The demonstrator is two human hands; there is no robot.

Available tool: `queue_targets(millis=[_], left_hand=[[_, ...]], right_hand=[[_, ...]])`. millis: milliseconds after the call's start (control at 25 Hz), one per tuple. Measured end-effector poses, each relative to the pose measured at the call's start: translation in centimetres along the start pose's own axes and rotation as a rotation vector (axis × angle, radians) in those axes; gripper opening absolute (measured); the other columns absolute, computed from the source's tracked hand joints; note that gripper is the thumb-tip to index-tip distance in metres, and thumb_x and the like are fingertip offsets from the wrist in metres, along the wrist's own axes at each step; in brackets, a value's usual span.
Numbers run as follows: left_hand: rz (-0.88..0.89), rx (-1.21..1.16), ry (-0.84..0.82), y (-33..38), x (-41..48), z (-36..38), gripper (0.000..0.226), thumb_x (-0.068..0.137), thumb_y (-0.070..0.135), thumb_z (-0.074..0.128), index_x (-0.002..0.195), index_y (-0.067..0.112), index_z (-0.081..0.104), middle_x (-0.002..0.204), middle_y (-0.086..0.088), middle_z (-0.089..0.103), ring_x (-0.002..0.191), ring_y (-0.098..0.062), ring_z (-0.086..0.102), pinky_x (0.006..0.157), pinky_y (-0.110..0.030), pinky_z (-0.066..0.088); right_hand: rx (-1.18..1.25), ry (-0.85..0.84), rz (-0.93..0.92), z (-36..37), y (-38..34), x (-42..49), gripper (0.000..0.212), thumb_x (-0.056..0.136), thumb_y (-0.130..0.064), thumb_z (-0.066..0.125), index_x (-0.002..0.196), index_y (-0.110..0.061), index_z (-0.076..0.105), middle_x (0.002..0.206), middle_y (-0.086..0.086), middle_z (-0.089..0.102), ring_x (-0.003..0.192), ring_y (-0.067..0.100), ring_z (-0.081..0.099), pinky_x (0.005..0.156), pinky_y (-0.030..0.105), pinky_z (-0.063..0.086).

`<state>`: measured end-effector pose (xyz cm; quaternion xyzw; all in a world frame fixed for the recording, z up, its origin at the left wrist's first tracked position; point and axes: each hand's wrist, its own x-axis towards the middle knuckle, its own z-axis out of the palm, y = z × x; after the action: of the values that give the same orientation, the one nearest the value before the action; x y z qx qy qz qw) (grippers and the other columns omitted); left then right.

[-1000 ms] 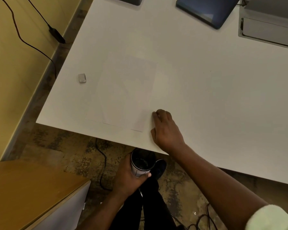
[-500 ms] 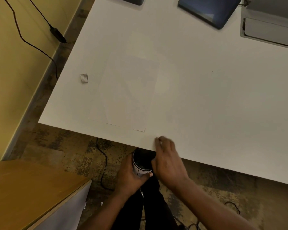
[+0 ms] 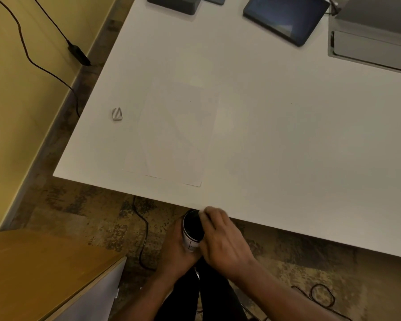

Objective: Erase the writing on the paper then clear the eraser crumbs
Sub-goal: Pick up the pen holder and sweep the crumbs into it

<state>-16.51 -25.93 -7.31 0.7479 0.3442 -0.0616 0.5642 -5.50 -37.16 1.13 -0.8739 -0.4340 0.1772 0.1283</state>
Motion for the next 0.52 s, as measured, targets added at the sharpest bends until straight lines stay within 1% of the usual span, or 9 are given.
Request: queue_targets(millis=[80, 120, 200, 280, 320, 360, 400, 480, 520], left_hand=[[0.011, -0.028, 0.002, 0.0, -0.2, -0.1, 0.088, 0.06, 0.06, 0.088, 0.137, 0.044, 0.049, 0.131, 0.019, 0.062, 0.12, 0.009, 0.059, 0.09, -0.002, 0.046], [0.017, -0.031, -0.005, 0.0, -0.4, -0.2, 0.088, 0.059, 0.06, 0.088, 0.137, 0.044, 0.049, 0.132, 0.02, 0.062, 0.12, 0.012, 0.058, 0.09, -0.001, 0.045], [0.049, -0.018, -0.017, 0.2, -0.5, -0.5, 0.081, 0.06, 0.059, 0.087, 0.131, 0.049, 0.048, 0.127, 0.024, 0.06, 0.116, 0.02, 0.055, 0.09, -0.001, 0.046], [0.084, -0.013, -0.027, -0.1, -0.7, -1.1, 0.082, 0.065, 0.052, 0.091, 0.136, 0.043, 0.051, 0.13, 0.022, 0.063, 0.122, 0.011, 0.058, 0.097, -0.015, 0.053], [0.107, -0.018, -0.046, -0.4, -1.0, -1.4, 0.083, 0.068, 0.046, 0.094, 0.14, 0.037, 0.053, 0.133, 0.019, 0.064, 0.125, 0.003, 0.061, 0.1, -0.025, 0.056], [0.116, -0.008, -0.055, -0.7, -1.1, -1.7, 0.085, 0.069, 0.042, 0.095, 0.143, 0.033, 0.053, 0.136, 0.016, 0.064, 0.128, -0.003, 0.061, 0.102, -0.03, 0.056], [0.13, -0.001, -0.066, -1.0, -1.5, -2.2, 0.088, 0.069, 0.04, 0.096, 0.145, 0.031, 0.052, 0.138, 0.016, 0.063, 0.129, -0.005, 0.061, 0.103, -0.03, 0.055], [0.122, 0.007, -0.093, -0.5, -2.2, -2.1, 0.088, 0.07, 0.047, 0.093, 0.145, 0.031, 0.05, 0.138, 0.018, 0.061, 0.128, -0.006, 0.061, 0.101, -0.026, 0.053], [0.111, 0.007, -0.096, -0.5, -2.6, -1.9, 0.083, 0.073, 0.06, 0.086, 0.143, 0.034, 0.051, 0.135, 0.021, 0.061, 0.124, -0.008, 0.063, 0.097, -0.025, 0.053]], right_hand=[[-0.011, 0.063, 0.101, -0.5, 0.6, 0.5, 0.055, 0.082, -0.016, 0.056, 0.132, 0.006, 0.052, 0.129, 0.02, 0.053, 0.117, 0.031, 0.051, 0.098, 0.038, 0.051], [-0.01, 0.054, 0.086, -0.7, 0.3, 0.5, 0.052, 0.082, -0.015, 0.055, 0.131, 0.004, 0.053, 0.127, 0.018, 0.055, 0.115, 0.03, 0.052, 0.096, 0.037, 0.052], [0.016, 0.043, -0.042, -0.6, -1.0, -0.2, 0.045, 0.083, -0.016, 0.056, 0.126, -0.003, 0.058, 0.118, 0.009, 0.058, 0.103, 0.024, 0.058, 0.084, 0.032, 0.056], [0.075, 0.068, -0.075, -1.9, -1.7, -0.3, 0.04, 0.078, -0.014, 0.067, 0.117, -0.01, 0.063, 0.103, 0.003, 0.061, 0.085, 0.019, 0.06, 0.065, 0.031, 0.055], [0.09, 0.115, -0.05, -2.9, -1.6, 0.0, 0.033, 0.077, -0.012, 0.072, 0.11, -0.012, 0.065, 0.095, 0.001, 0.06, 0.077, 0.018, 0.058, 0.058, 0.031, 0.052], [0.089, 0.189, -0.03, -4.2, -1.7, 0.4, 0.023, 0.08, -0.012, 0.073, 0.102, -0.014, 0.067, 0.089, 0.0, 0.059, 0.073, 0.017, 0.055, 0.055, 0.03, 0.049], [0.097, 0.269, -0.029, -5.6, -1.9, 0.7, 0.008, 0.087, -0.016, 0.071, 0.094, -0.014, 0.067, 0.085, -0.001, 0.059, 0.072, 0.016, 0.053, 0.056, 0.029, 0.046], [0.156, 0.333, -0.053, -7.6, -2.8, 0.6, 0.019, 0.098, -0.027, 0.061, 0.084, -0.015, 0.064, 0.083, -0.002, 0.058, 0.073, 0.015, 0.049, 0.064, 0.027, 0.042], [0.173, 0.281, -0.079, -7.7, -3.2, 0.2, 0.019, 0.1, -0.028, 0.057, 0.086, -0.016, 0.064, 0.088, -0.002, 0.058, 0.078, 0.016, 0.05, 0.068, 0.028, 0.044]])
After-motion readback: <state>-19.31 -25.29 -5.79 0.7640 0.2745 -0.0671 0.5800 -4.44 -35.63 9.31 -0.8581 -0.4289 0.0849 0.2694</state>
